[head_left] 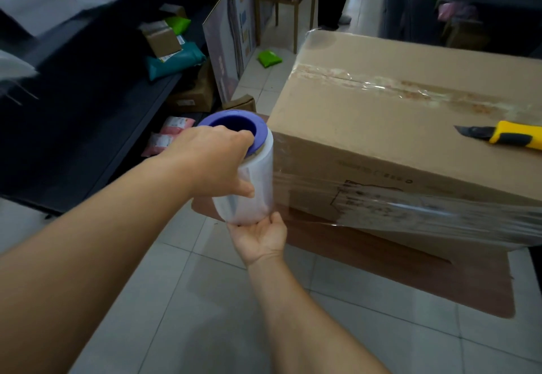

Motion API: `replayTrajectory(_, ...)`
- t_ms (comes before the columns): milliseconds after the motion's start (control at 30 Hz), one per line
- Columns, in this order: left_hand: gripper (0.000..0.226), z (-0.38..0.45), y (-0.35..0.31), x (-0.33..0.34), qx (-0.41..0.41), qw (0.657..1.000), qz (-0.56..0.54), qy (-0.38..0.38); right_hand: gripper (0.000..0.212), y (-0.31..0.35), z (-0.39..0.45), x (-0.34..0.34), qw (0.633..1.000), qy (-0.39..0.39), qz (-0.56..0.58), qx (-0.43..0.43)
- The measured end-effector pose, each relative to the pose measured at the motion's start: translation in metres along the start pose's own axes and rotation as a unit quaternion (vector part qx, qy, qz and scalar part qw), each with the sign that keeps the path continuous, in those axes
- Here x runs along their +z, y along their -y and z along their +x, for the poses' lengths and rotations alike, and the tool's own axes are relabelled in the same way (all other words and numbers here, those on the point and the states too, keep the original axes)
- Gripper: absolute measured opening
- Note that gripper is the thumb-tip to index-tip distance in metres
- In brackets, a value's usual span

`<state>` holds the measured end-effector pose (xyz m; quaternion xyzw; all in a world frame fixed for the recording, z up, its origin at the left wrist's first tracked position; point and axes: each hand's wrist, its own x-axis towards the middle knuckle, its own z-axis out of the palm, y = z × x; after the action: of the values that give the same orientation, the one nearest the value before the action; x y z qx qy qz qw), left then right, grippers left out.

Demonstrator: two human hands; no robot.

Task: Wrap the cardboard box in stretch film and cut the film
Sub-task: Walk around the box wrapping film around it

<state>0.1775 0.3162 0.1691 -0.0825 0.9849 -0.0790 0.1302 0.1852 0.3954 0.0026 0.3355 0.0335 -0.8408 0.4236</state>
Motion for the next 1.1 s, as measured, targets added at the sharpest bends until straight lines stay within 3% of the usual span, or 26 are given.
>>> replayTrajectory(167, 0.051, 0.016, 0.017, -0.004, 0.000, 1.000, 0.003, 0.003, 0.048, -0.003, 0.015, 0.016, 1.000, 0.002, 0.001, 0.008)
replayTrajectory(633, 0.052, 0.050, 0.047, 0.000, 0.000, 1.000, 0.008, 0.003, 0.058, -0.004, 0.054, 0.032, 0.999, 0.023, -0.008, 0.035)
replayTrajectory(1100, 0.046, 0.093, 0.065, 0.005, 0.023, 1.000, -0.009, 0.009, 0.048, 0.007, 0.090, 0.041, 0.998, 0.051, 0.007, 0.038)
